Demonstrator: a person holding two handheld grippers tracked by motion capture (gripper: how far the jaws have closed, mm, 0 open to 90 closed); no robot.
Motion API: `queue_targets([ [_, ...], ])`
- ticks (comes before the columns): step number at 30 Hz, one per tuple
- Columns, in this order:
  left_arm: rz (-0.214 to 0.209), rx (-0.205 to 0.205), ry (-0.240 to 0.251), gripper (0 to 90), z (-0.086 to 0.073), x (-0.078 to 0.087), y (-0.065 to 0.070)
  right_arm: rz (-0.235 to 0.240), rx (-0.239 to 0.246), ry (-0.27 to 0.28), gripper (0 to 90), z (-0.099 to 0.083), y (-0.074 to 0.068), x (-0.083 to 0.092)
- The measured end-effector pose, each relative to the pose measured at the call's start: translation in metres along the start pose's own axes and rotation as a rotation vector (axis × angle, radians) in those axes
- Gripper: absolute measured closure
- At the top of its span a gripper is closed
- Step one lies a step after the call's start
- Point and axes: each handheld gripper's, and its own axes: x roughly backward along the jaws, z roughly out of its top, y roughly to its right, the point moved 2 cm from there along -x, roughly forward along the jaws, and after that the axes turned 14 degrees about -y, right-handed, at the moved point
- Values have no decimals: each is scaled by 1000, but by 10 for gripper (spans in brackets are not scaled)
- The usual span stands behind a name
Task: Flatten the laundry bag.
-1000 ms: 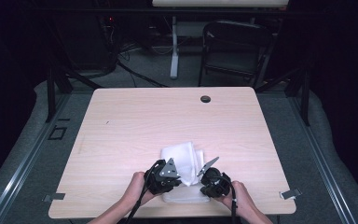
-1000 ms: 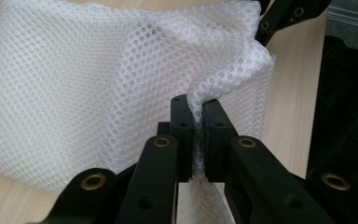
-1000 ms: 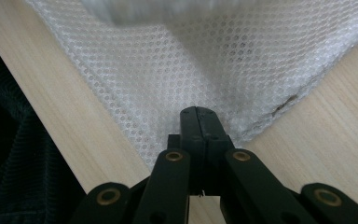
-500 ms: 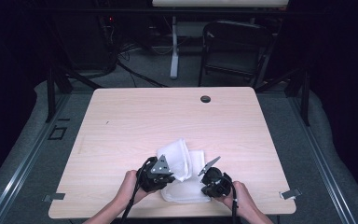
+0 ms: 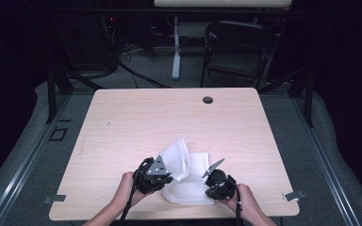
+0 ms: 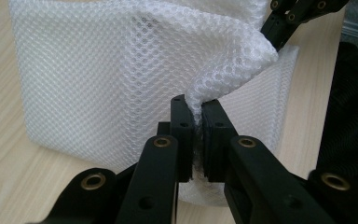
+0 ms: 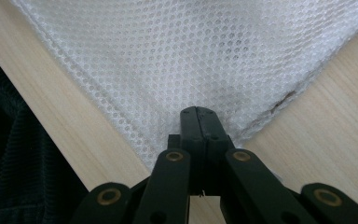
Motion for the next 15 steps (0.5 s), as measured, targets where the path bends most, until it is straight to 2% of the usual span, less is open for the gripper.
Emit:
queue_targets([
  [2, 0, 7, -1, 855, -1, 1, -1, 14, -7, 2, 900, 0, 0, 0],
  [8, 2, 37, 14, 855, -5, 1, -6, -6, -12, -10, 900, -2, 2, 1],
  [13, -2, 42, 15, 855, -7, 5, -5, -8, -26, -11, 900, -5, 4, 2],
  [15, 3, 48, 26, 854, -9, 5, -5, -16, -21, -30, 900, -6, 6, 3],
])
